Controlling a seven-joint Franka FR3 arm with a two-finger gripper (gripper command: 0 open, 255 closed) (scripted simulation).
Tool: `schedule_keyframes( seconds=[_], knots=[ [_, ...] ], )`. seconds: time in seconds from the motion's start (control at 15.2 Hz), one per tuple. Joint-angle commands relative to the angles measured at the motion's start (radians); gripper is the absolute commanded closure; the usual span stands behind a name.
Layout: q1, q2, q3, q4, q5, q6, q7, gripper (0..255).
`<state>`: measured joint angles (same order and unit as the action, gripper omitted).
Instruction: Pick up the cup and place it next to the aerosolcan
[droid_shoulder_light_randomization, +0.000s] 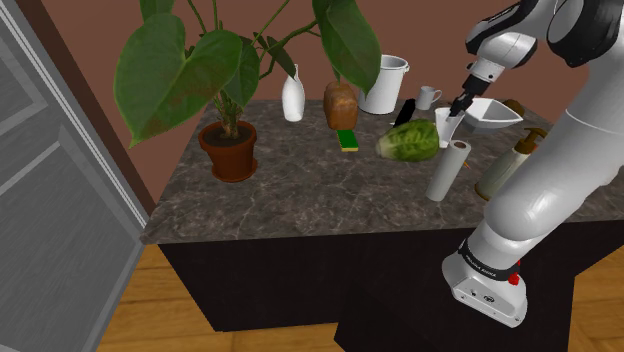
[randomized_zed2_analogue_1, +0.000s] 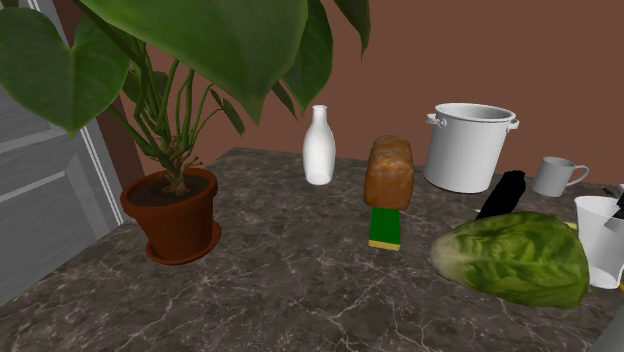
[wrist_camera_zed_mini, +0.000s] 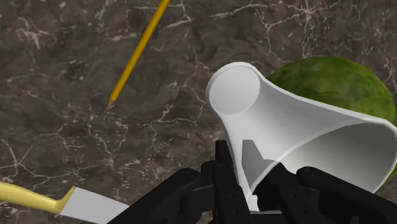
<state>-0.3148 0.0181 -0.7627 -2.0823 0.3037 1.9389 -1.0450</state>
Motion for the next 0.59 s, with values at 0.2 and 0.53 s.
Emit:
schedule_keyframes(
  seconds=[0.2,0.53],
  knots=[
    [-0.003,0.037,0.0,-0.036,0.035,0.055,-0.037,255],
    [-0.004,0.055,0.001,-0.048,0.052,0.077,-0.054,255]
  ],
)
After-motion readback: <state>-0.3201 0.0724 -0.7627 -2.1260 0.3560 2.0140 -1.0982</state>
